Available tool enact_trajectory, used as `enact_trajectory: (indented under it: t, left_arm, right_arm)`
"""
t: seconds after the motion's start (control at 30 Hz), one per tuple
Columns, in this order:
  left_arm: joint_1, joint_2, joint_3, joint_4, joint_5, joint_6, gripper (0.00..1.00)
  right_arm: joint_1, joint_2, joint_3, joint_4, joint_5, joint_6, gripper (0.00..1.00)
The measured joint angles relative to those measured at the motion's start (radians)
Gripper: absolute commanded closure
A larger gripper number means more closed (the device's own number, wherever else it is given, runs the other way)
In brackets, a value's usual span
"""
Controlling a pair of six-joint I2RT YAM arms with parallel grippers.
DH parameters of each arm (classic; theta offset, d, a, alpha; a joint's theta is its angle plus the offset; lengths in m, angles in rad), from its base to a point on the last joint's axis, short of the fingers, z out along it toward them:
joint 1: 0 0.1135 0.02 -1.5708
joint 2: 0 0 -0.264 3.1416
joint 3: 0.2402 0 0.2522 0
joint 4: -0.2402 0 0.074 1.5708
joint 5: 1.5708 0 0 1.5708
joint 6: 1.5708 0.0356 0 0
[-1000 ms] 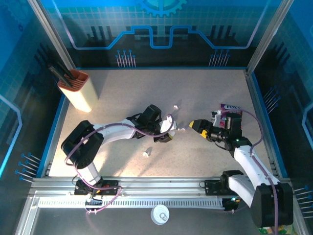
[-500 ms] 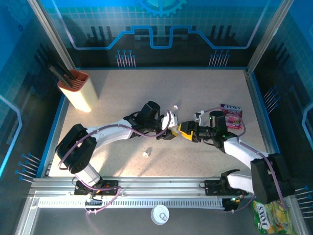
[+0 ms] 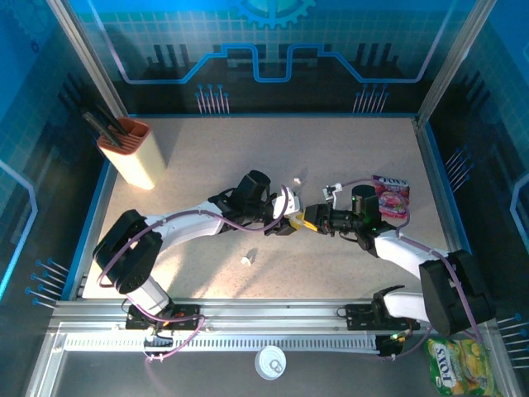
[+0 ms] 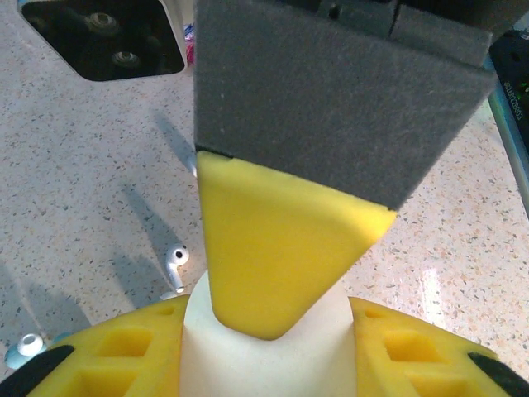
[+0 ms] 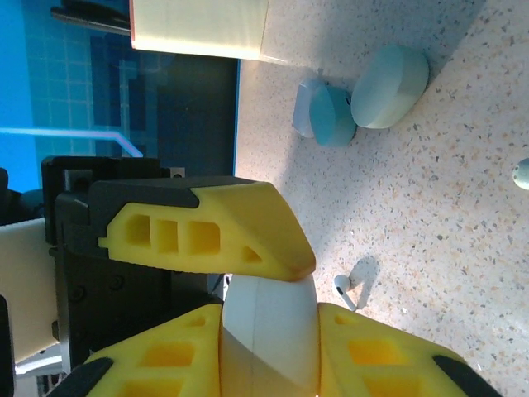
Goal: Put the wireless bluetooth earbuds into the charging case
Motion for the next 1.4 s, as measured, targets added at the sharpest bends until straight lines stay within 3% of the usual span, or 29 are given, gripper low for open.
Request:
enact_trajectory:
  t: [0.13, 0.2, 0.3, 0.53, 0.67, 1.1, 1.4]
  left_arm:
    - [0.000, -0.004, -0.004, 0.034, -0.002, -0.025, 0.51]
    - [0.000, -0.008, -0.008, 0.072, -0.003, -0.042, 0.35]
    - [0.000, -0.020, -0.026, 0.141, -0.005, -0.083, 0.20]
    - [0.062, -0.057, -0.171, 0.475, 0.056, -0.306, 0.21]
    - [0.086, -0.066, -0.227, 0.638, 0.083, -0.406, 0.28]
    - [0.086, -0.049, -0.328, 1.142, 0.109, -0.536, 0.29]
    - [0.086, 0.028, -0.297, 1.270, 0.130, -0.573, 0.30]
  right_arm:
    - [-0.007, -0.023, 0.000, 0.000, 0.009, 0.010, 0.81]
    - [-0.012, -0.044, 0.000, 0.001, 0.009, 0.019, 0.82]
    - [-0.022, -0.073, 0.000, 0.000, 0.009, 0.037, 0.83]
    - [-0.066, -0.159, 0.000, 0.010, 0.006, 0.123, 0.84]
    - [-0.077, -0.198, 0.000, 0.046, 0.003, 0.215, 0.85]
    - [-0.080, -0.228, 0.000, 0.293, -0.009, 0.515, 0.87]
    - [-0.077, -0.256, 0.000, 0.359, 0.002, 0.578, 0.87]
